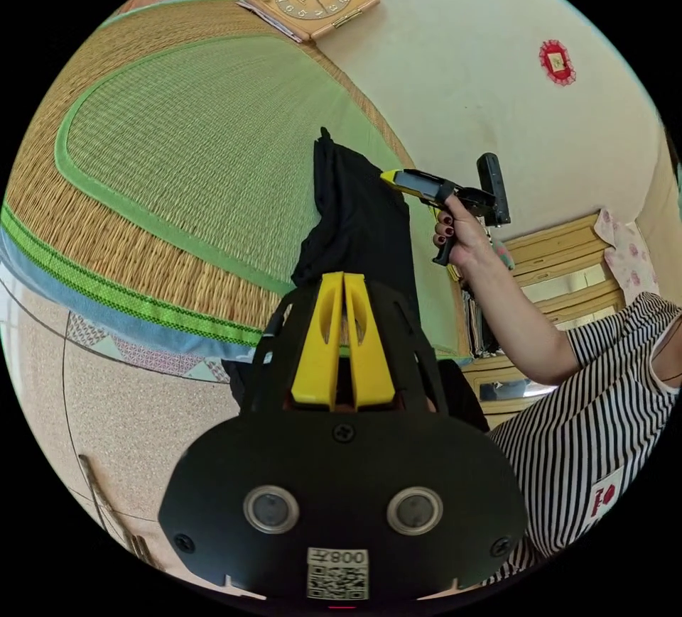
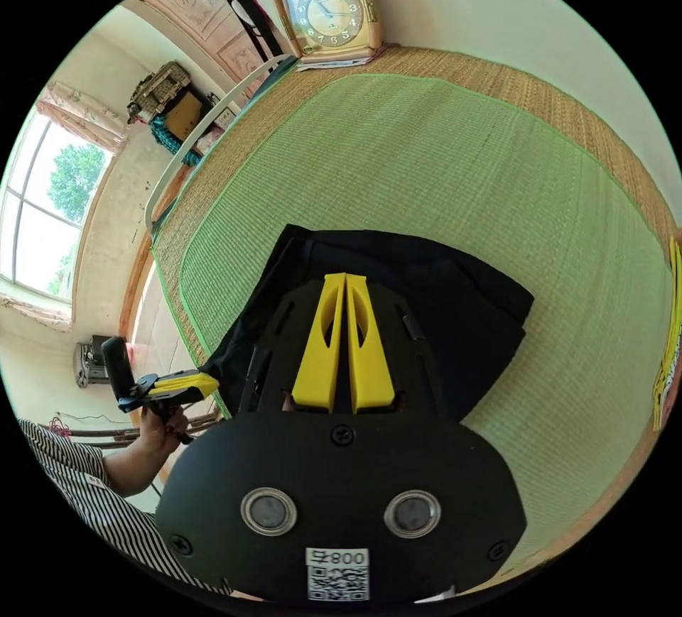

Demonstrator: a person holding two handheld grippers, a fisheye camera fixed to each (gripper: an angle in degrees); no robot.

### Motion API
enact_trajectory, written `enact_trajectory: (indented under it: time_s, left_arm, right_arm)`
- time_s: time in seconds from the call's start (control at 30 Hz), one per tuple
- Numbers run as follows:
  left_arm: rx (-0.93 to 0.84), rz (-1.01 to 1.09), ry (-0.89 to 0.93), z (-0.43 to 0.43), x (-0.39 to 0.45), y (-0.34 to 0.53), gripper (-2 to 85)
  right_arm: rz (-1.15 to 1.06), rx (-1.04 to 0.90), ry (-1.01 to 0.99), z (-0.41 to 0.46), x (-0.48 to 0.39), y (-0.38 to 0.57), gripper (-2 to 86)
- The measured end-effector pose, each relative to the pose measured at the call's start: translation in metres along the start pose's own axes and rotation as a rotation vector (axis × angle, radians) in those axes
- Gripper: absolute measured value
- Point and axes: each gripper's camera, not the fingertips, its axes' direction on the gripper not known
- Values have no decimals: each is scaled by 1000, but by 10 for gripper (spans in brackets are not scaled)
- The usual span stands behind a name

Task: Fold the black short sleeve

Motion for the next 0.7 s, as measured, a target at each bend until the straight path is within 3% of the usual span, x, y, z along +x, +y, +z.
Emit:
enact_trajectory:
  time_s: [0.13, 0.37, 0.5, 0.7]
  left_arm:
    - [-8, -35, 5, 15, -2, 8, 1]
    - [-19, -5, -23, 26, 19, 17, 5]
    - [-44, 108, 25, 32, 44, 21, 16]
    - [-263, 329, 62, 85, 103, 31, 46]
  right_arm:
    - [34, -105, 54, 17, 30, -2, 1]
    - [45, -81, -8, -22, 52, -7, 1]
    - [29, -38, -125, -80, 68, 21, 3]
    - [165, -47, -426, -141, 131, 115, 14]
